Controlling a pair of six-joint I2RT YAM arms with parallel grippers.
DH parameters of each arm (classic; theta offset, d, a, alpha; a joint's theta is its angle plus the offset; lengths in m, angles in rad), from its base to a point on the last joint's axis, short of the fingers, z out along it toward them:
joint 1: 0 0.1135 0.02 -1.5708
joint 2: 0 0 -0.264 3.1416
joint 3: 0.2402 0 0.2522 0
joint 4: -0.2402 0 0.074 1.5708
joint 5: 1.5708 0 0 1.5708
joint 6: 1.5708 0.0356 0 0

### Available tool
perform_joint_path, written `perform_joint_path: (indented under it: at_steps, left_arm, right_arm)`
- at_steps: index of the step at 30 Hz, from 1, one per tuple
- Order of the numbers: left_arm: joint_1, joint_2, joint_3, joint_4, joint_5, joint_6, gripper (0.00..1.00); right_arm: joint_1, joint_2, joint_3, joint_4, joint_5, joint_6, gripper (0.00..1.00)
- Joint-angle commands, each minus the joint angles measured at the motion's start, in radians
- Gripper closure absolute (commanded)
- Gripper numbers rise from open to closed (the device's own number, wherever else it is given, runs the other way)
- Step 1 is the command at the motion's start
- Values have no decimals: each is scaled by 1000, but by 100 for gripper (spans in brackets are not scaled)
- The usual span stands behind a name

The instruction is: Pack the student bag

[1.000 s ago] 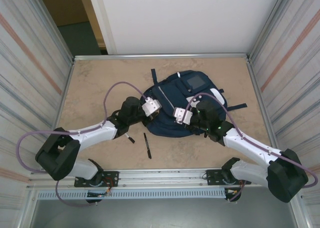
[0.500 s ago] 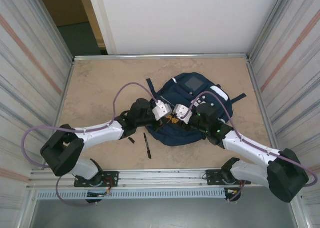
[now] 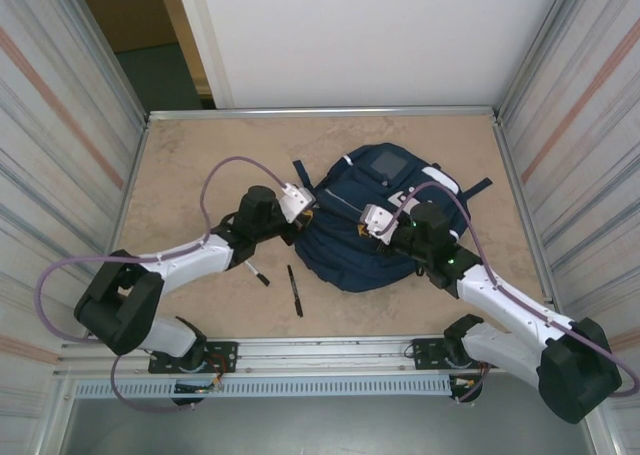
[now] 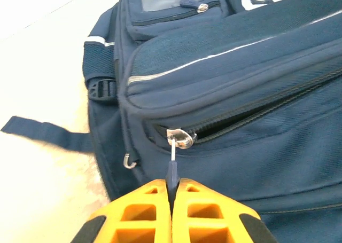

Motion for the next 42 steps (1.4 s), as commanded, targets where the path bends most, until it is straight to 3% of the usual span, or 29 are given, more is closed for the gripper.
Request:
perform_joint_path:
  at_steps: [1,4,7,11,15,19,24,26,29,31,34,42]
  left_arm:
    - [25,-121,-3,-98,-89,12,100]
    - [23,-192,-57,-71,-29,-77,100]
    - [22,-243,-116,-10,62,-171,100]
    - [2,-333,-174,-5,72,-246,100]
    - [-10,-397,-214,-14,69,-296,100]
    - [-19,-379,-241,31,65,-328,100]
    - [-19,-302,-227,80,88,-318,100]
    - [-19,-251,-218,108,110,-318,100]
    - [-19,-184,-191,118,120,-320,100]
    - [-18,-160,-182,130,114,-334,100]
    - [-17,-153,-188,141,115,-337,100]
    - [-20,-257,-238,97,112,-334,100]
  right_arm:
    - [-96,2,22,-15,-40,-46,100]
    - [-135,95,69,69,-117,-74,100]
    - [-159,251,205,66,-318,-121,100]
    - [-151,469,426,-7,-507,-172,100]
    - [-141,619,603,-89,-593,-255,100]
    - [-143,661,695,-232,-561,-324,100]
    - [-174,585,565,-268,-399,-354,99]
    - [-173,546,515,-292,-337,-366,90]
    - [-167,510,499,-398,-350,-368,75]
    - [-129,493,543,-506,-318,-346,71]
    - [-56,457,538,-534,-277,-324,55]
    - [96,526,544,-418,-168,-309,44]
